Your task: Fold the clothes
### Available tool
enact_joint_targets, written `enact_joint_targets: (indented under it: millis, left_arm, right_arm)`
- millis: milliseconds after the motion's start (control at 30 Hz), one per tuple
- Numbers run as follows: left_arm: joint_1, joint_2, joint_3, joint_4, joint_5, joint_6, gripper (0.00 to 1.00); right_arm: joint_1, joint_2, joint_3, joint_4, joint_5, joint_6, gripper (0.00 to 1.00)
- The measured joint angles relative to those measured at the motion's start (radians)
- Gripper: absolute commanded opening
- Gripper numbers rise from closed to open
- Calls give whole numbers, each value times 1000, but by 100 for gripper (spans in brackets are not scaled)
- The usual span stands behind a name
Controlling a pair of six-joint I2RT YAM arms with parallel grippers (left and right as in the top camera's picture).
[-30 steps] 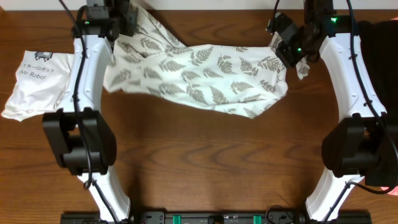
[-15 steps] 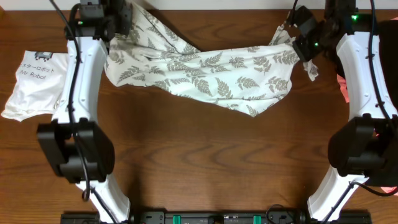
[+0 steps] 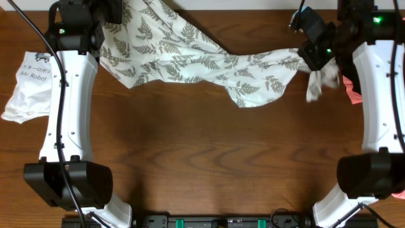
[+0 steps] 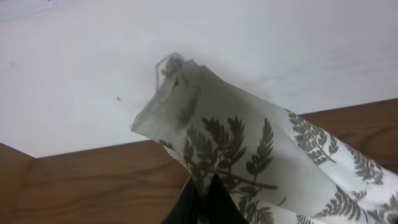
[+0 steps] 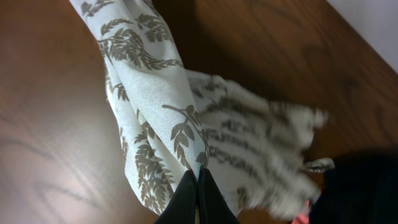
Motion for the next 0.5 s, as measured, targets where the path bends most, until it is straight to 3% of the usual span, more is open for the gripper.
enact_joint_targets:
  millis: [400, 433, 500]
  left_arm:
    - [0, -89, 0, 32, 34, -130, 6]
    - [0, -100, 0, 38, 40, -145, 6]
    - [0, -121, 0, 48, 59, -171, 6]
  right_arm:
    - [0, -41, 5, -167, -41, -17, 2]
    - [0, -41, 5, -183, -47, -22, 4]
    - [5, -41, 5, -207, -56, -31, 20]
